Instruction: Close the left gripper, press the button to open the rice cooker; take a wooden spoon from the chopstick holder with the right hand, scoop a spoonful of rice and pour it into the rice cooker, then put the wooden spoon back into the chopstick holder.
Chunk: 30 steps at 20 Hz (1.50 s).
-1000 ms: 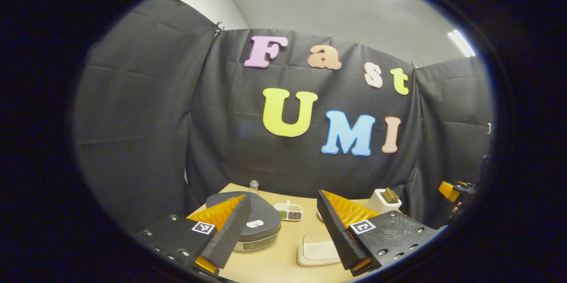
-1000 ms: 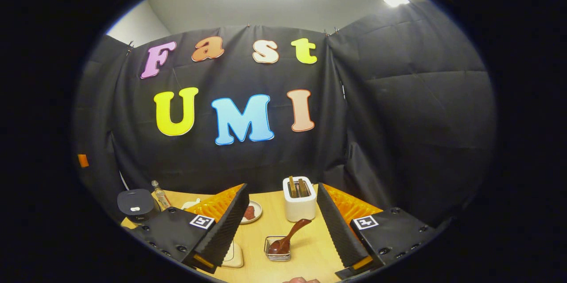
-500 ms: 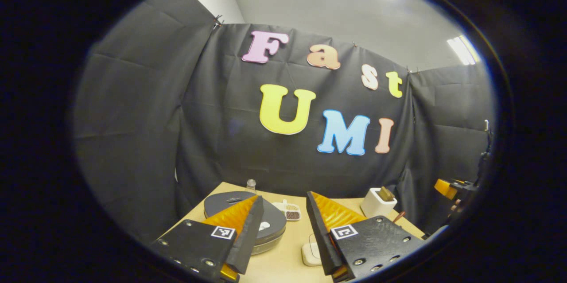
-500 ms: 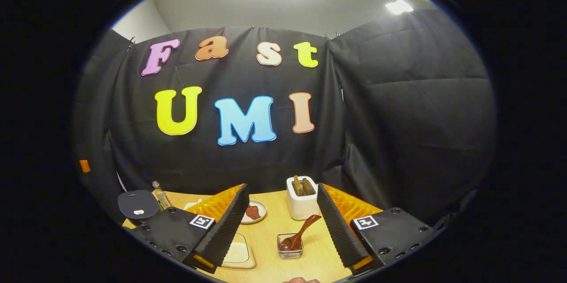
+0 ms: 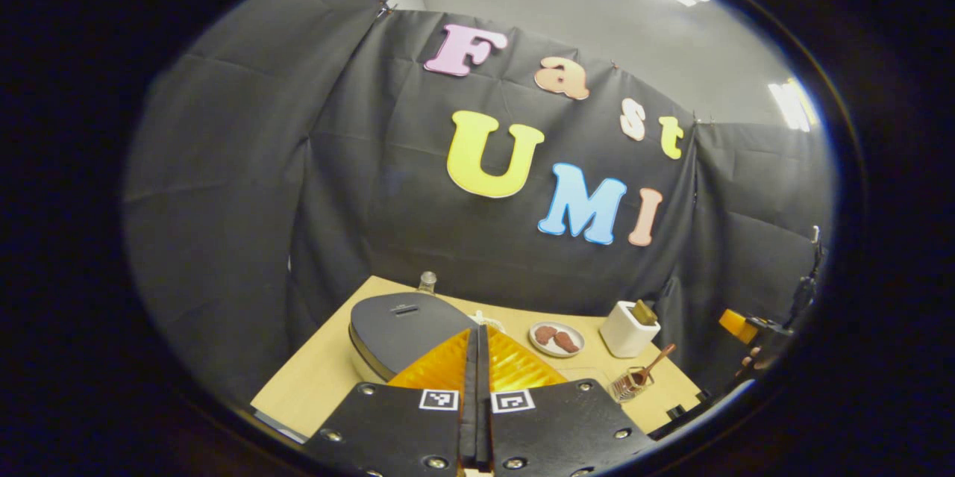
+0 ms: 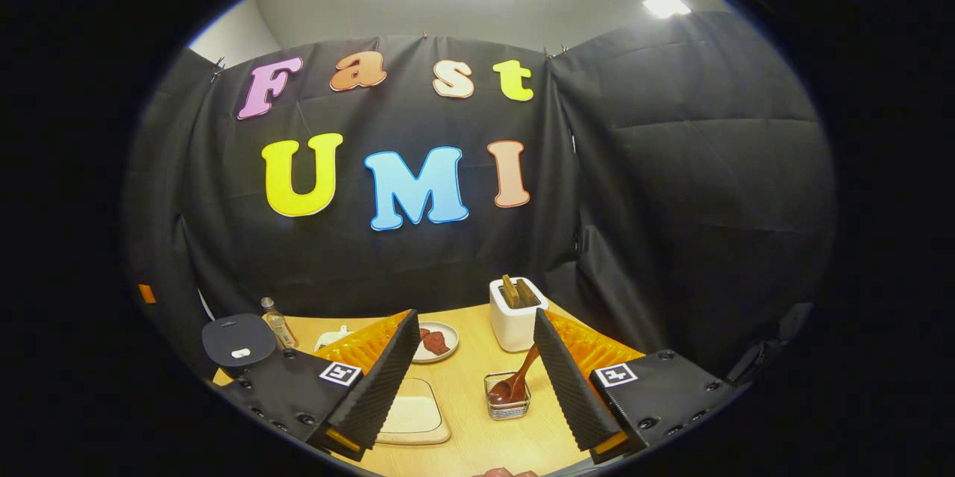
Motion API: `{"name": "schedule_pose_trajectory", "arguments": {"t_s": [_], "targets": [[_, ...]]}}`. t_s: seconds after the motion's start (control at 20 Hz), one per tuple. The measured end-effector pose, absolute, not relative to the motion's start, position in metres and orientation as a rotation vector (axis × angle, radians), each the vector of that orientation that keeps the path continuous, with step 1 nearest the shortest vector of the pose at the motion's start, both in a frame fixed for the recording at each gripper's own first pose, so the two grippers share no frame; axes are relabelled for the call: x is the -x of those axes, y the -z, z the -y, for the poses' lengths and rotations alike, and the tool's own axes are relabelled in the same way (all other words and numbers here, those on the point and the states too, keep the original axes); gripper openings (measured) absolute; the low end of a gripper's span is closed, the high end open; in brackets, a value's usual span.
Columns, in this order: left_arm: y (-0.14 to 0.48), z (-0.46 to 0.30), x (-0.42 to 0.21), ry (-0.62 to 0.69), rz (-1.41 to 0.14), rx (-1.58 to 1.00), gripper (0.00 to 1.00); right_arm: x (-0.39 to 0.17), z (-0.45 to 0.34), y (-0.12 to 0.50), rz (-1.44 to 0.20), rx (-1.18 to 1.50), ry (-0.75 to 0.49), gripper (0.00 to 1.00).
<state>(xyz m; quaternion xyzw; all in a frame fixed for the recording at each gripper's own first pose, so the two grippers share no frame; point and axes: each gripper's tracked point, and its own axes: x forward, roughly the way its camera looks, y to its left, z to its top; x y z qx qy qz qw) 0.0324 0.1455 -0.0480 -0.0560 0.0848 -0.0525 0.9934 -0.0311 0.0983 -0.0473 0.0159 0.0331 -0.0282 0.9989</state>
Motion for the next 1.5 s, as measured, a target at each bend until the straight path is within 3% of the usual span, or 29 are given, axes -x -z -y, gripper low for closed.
{"name": "schedule_pose_trajectory", "arguments": {"t_s": [0.65,1.05,1.5], "targets": [[0.126,-0.128,-0.12,0.27,-0.523,0.001,0.01,0.065,-0.085,0.076,-0.126,-0.032,0.117,0.98],[0.177,-0.122,-0.198,0.261,-0.675,-0.045,0.02,0.085,-0.054,0.102,-0.207,-0.078,0.196,0.95],[0.231,-0.108,-0.204,0.286,-0.826,-0.066,0.01,0.091,-0.047,0.108,-0.227,-0.054,0.239,0.96]]}}
